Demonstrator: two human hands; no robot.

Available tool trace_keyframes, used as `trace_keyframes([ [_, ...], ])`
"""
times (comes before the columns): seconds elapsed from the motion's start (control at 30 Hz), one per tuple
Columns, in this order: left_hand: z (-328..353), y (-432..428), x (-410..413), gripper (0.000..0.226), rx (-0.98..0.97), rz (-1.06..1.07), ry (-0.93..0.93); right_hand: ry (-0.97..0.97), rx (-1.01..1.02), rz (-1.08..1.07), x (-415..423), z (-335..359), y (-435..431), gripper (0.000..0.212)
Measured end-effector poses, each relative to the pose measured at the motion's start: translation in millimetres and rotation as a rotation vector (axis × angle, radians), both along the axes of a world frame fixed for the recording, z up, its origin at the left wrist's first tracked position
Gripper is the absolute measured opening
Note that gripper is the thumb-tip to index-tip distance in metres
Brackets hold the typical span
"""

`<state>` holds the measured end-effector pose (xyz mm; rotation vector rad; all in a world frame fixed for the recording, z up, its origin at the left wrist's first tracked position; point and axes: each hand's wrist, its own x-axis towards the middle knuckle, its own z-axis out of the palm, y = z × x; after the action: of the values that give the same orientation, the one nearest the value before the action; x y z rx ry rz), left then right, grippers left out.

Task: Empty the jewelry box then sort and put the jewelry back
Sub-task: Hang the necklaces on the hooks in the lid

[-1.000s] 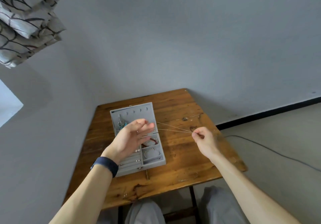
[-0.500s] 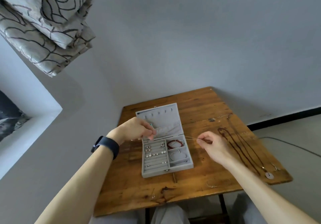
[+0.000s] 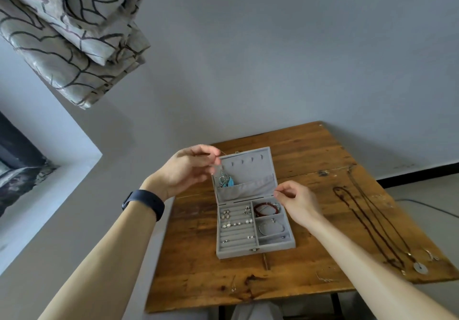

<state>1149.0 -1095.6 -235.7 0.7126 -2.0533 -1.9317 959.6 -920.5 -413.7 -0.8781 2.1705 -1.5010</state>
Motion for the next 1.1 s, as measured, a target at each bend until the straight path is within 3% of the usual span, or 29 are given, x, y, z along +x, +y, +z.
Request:
trace_keyframes([
  [0.13, -2.8, -18.8, 2.7, 0.010, -0.651, 0.015, -0.325, 0.036, 0.022, 0.006, -4.1, -4.0, -16.6, 0.004],
  [0.23, -2.5, -30.2, -1.6, 0.011, -0.866, 0.055, -0.357, 0.089, 0.042, 0.042, -5.1, -4.7, -33.3, 0.004],
  [0.3, 2.8, -35.2, -6.5, 0.011, -0.770, 0.121, -0.277, 0.142, 0.046, 0.059, -6.0, -2.2, -46.7, 0.004],
  [0.43, 15.7, -42.9, -16.8, 0.011, -0.241, 0.174, -0.029, 0.266, 0.045, 0.095, -8.9, 10.1, -75.2, 0.004],
  [0.5, 19.5, -48.1, -22.2, 0.009, -0.151, 0.184, 0.005, 0.325, 0.059, 0.100, -11.8, 15.1, -90.2, 0.005],
  [0.53, 20.5, -50.2, -24.7, 0.009, -0.187, 0.190, -0.023, 0.359, 0.074, 0.103, -12.8, 16.6, -96.9, 0.005],
  [0.63, 18.3, -58.9, -32.4, 0.010, -0.666, 0.167, -0.225, 0.453, 0.152, 0.134, -13.9, 14.3, -114.7, 0.010],
  [0.7, 13.1, -64.1, -40.2, 0.012, -0.849, 0.125, -0.277, 0.513, 0.210, 0.162, -11.2, 11.4, -122.9, 0.012],
  [0.9, 6.1, -66.4, -67.2, 0.014, -0.879, 0.107, -0.223, 0.760, 0.320, 0.150, -7.0, -3.3, -129.0, 0.014],
  [1.0, 5.3, -65.8, -80.1, 0.014, -0.896, 0.099, -0.208, 0.788, 0.314, 0.150, -14.0, -6.9, -127.8, 0.016],
  [1.1, 4.6, -65.7, -90.4, 0.015, -0.906, 0.089, -0.195, 0.751, 0.402, 0.223, -20.9, -5.2, -124.3, 0.032],
])
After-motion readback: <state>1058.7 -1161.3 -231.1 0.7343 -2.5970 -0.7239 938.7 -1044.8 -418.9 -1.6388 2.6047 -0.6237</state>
